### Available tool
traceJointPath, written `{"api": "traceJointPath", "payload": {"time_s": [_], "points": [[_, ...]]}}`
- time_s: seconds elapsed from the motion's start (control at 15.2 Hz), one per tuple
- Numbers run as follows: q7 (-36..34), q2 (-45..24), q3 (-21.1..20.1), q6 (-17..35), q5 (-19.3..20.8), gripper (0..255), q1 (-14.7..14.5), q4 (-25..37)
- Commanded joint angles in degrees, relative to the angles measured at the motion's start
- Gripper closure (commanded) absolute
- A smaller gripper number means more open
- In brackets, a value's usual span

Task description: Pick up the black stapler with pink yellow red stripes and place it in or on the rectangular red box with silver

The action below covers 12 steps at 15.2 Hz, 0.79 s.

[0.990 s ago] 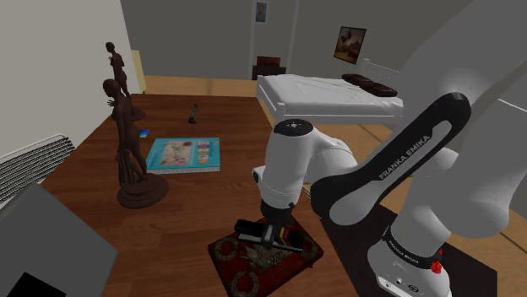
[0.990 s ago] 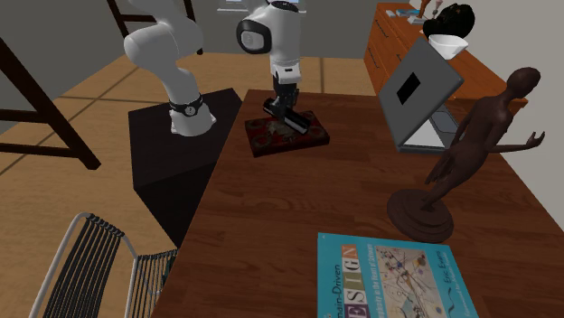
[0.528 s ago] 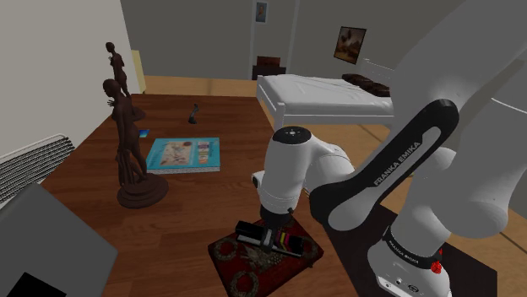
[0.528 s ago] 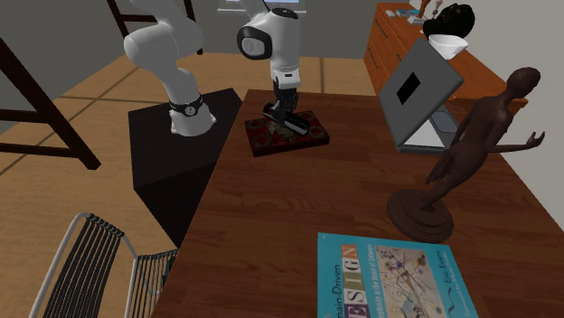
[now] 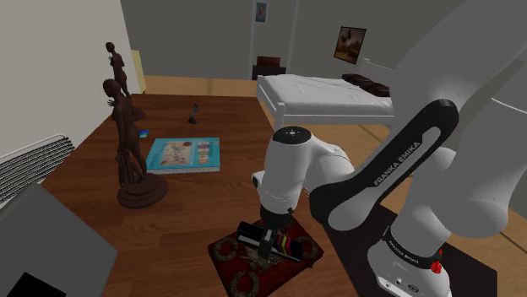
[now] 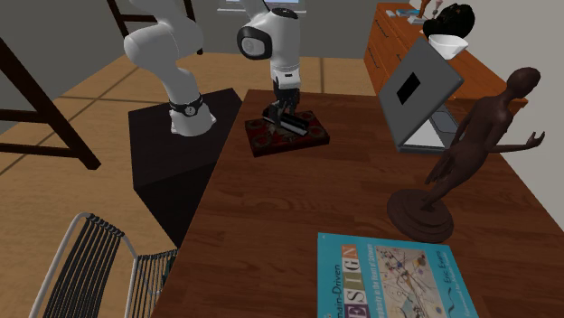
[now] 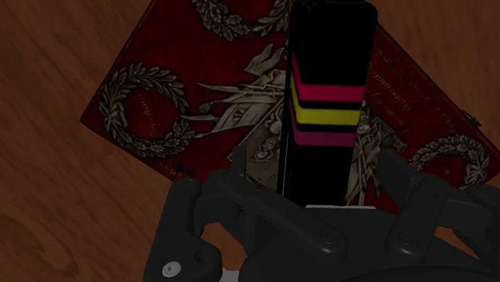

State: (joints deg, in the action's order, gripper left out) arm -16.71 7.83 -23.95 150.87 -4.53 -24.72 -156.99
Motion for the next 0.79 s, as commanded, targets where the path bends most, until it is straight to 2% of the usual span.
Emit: {"api": "traceJointPath", "payload": {"time_s": [0.0, 0.26, 0.73], "points": [[0.0, 0.0, 0.0, 0.0, 0.0, 0, 0.0, 0.0], [2.9, 8.4, 1.4, -9.7, -3.8, 0, -1.6, 1.6], [2.8, 8.4, 1.4, -9.7, -3.8, 0, -1.7, 1.6]]}}
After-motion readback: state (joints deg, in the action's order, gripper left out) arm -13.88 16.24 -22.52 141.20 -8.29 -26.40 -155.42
